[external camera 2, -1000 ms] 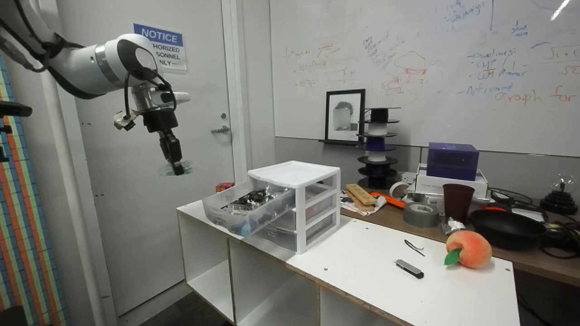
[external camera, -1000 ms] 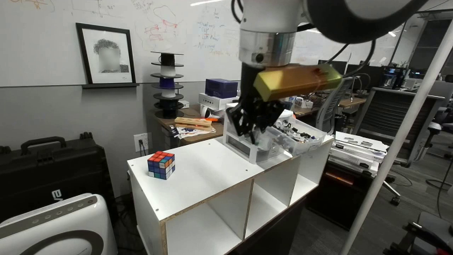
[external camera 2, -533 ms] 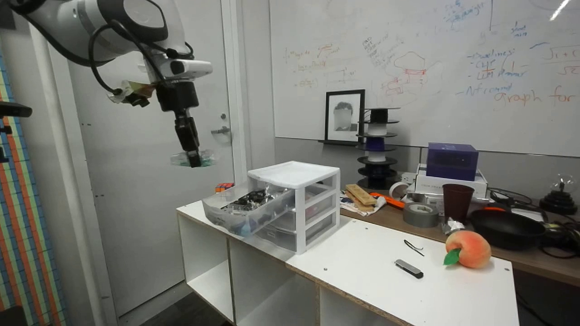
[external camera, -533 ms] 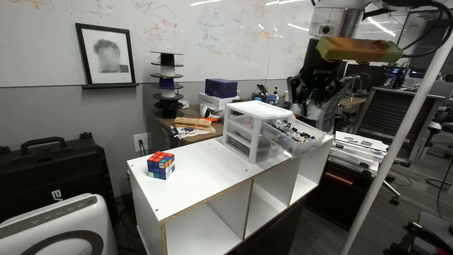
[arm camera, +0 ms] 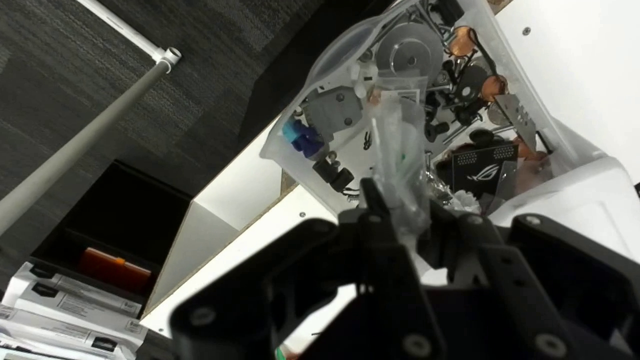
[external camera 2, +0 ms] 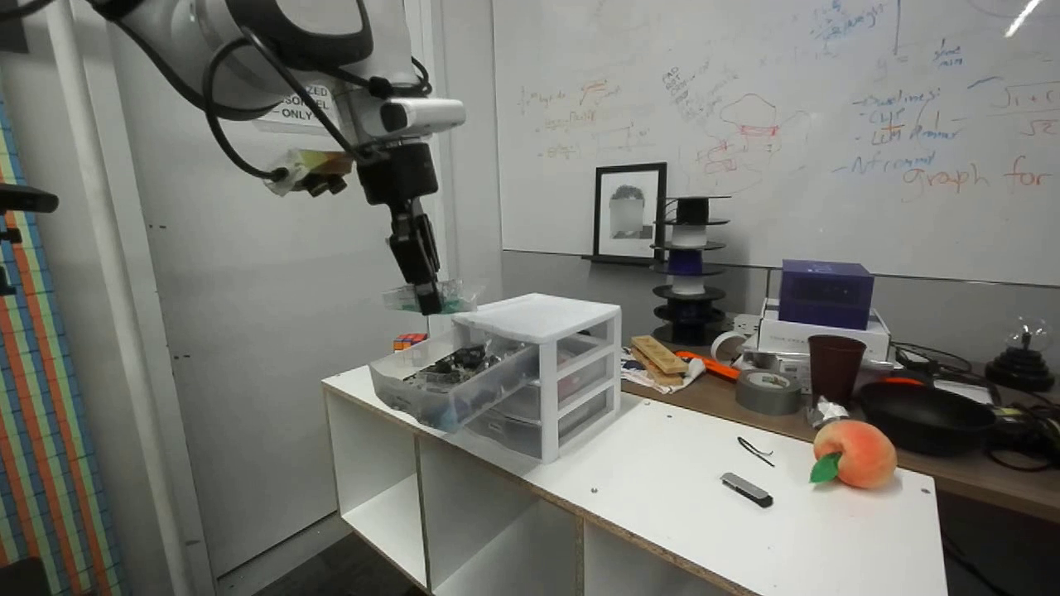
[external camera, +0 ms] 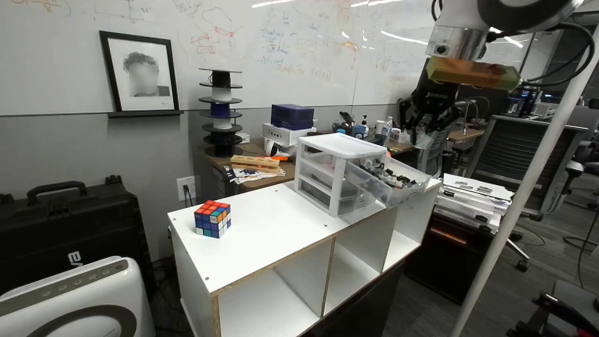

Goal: Pick up the two objects from table, put them in the drawer and close the drawer.

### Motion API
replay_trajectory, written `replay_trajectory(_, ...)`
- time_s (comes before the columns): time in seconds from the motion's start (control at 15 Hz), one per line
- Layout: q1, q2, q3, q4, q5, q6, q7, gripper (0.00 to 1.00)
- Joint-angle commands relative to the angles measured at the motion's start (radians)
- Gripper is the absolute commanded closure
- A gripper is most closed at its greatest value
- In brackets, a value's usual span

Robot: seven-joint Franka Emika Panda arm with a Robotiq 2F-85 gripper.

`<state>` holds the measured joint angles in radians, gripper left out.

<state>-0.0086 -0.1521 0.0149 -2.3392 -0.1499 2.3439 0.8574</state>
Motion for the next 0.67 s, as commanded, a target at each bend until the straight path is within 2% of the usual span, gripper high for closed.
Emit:
replay_trajectory(0.0,0.015,0.176,0.035,0.122,0.019,0.009,-0.019,0.97)
replay_trajectory(0.2,0.049,0.304,0.045,0.219,-0.038,-0.007,0.032,0.97)
replay_trajectory(0.53,0.118,0.430,0.004,0.343,-0.129,-0.044,0.108,0.97)
replay_trajectory(0.6,0.131,0.437,-0.002,0.354,-0.143,-0.056,0.114,0.91)
